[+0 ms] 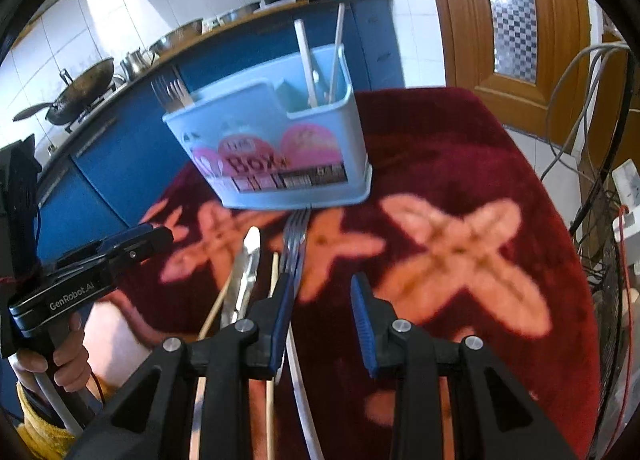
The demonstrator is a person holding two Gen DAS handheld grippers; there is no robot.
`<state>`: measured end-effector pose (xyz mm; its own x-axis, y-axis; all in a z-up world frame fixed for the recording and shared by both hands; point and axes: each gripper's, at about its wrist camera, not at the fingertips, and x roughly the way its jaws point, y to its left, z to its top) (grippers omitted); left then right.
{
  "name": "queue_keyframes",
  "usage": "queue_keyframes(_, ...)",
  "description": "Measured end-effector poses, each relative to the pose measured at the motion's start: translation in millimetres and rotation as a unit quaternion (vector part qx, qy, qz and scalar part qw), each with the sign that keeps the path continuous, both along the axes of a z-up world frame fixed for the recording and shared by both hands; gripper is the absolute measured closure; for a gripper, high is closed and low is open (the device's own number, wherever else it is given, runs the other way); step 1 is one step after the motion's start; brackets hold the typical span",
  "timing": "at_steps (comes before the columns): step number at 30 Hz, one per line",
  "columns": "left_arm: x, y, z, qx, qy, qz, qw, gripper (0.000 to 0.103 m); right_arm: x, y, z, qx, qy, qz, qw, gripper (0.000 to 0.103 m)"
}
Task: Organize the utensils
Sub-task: 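Withdraw both open tools back toward the remaining utensils, then grasp a wooden chopstick with the left tool while the right tool grasps a white chopstick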
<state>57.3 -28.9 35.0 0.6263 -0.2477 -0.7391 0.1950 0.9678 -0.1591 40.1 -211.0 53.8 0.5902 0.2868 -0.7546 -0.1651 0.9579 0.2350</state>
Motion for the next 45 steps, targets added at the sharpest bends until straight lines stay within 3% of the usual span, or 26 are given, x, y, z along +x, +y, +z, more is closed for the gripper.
queue_keyframes(11,-7.2,-14.5,-22.5,0.026,0.035,-0.018,0.9989,0.059,-8.5,10.7,-19.2,-0.017,0.028,0.024,0.999,0.07)
queue_keyframes(25,-14.2,-29.1,-37.8,0.064,0.046,-0.034,0.9963,0.059,-15.0,21.7,-30.1,-0.043,0.037,0.041,0.998,0.07)
queue_keyframes(32,-10.6,-33.6,-42.8,0.065,0.05,-0.033,0.9961,0.059,-16.3,29.9,-34.3,-0.066,0.033,0.049,0.996,0.071)
queue_keyframes(45,11.5,-40.2,-51.2,0.057,0.055,-0.029,0.9965,0.064,3.7,27.4,-40.7,-0.061,0.04,0.044,0.996,0.083)
